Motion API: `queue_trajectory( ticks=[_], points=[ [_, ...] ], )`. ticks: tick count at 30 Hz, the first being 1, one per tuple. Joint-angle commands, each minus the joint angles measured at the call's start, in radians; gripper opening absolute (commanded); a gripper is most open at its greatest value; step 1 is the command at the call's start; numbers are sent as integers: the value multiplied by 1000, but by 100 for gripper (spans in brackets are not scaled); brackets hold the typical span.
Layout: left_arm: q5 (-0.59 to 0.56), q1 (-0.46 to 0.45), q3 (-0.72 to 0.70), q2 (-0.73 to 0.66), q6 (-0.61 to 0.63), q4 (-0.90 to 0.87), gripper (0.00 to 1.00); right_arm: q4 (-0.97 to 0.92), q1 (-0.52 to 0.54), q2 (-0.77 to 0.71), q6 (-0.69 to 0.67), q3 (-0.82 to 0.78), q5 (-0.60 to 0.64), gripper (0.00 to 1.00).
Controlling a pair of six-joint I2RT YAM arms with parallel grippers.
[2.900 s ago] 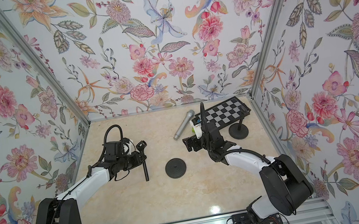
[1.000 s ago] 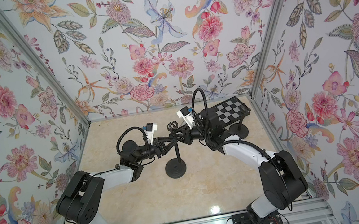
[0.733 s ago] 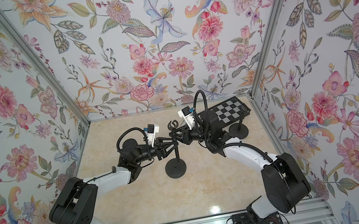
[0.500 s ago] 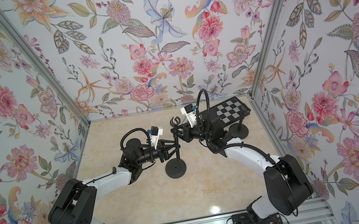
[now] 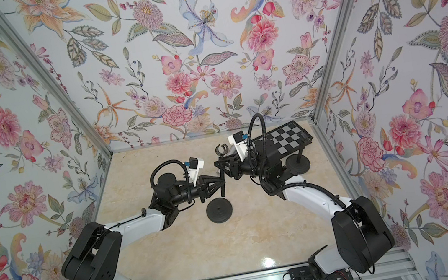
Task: Assemble a microphone stand
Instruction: Hold the microphone stand pole at the microphone stand base.
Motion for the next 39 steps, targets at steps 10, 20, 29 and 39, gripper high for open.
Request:
queue_trajectory(
  ticks=[10, 20, 29, 39],
  points=[
    [125, -8, -5, 32, -121, 263, 7, 223, -44, -71, 47, -56, -261, 50],
    [141, -9, 5, 46, -159, 315, 8, 244, -69, -97, 79, -83, -301, 31],
    [156, -7, 6, 77, -241, 421, 16, 270, -71, -109, 99, -93, -301, 14],
    [-184, 20, -240, -115, -53, 550, 99, 181, 63, -194, -182, -186, 224, 8]
  ],
)
